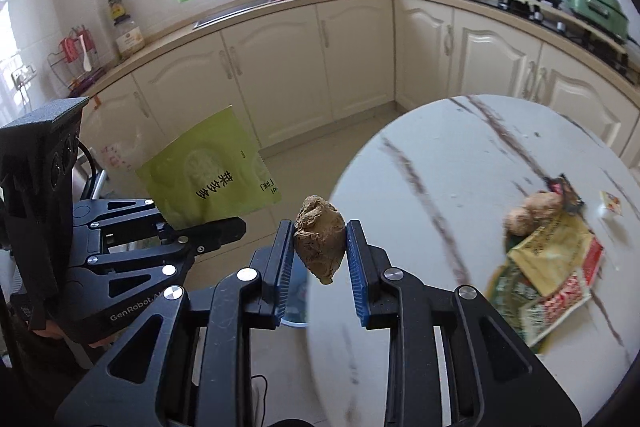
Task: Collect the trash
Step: 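Carry the packet and ginger over the wastebasket and open both tools, then move both tools back toward the table, then grasp a red-checkered sauce sachet with the left tool while the right tool grasps another sachet, then carry both sachets over the wastebasket and open both tools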
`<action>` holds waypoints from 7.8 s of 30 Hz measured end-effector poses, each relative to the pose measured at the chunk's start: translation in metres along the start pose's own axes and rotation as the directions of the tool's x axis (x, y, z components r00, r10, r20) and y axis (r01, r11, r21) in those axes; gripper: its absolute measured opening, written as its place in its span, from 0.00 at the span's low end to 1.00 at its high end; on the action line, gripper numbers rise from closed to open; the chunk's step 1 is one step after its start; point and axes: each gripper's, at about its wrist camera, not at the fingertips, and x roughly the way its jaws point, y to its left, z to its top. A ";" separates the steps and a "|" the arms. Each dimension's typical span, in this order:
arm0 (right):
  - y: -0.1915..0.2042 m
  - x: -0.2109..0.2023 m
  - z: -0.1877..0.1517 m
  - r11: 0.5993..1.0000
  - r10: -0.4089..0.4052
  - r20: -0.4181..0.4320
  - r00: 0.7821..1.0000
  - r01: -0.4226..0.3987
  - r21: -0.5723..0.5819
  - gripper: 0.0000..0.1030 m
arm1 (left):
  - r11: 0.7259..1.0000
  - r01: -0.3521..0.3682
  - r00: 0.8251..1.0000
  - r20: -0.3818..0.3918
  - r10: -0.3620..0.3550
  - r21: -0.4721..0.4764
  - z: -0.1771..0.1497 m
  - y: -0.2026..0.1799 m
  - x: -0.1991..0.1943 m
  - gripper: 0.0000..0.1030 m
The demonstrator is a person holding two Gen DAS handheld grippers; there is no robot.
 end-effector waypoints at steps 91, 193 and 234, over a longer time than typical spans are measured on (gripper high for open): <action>0.092 -0.403 -0.109 0.908 -0.406 0.627 0.665 0.369 0.197 1.00 | 0.977 -0.209 0.752 0.633 0.184 -0.035 -0.215 -0.290 -0.320 0.99; -0.186 -0.146 -0.112 0.942 -0.275 0.068 0.959 0.254 0.221 0.07 | 0.963 0.174 0.985 -0.034 -0.171 0.206 0.094 -0.263 0.110 0.08; 0.026 0.319 -0.060 0.997 0.077 -0.329 0.941 -0.072 0.027 0.24 | 0.963 -0.136 0.932 -0.361 0.045 -0.232 -0.116 0.117 0.116 0.20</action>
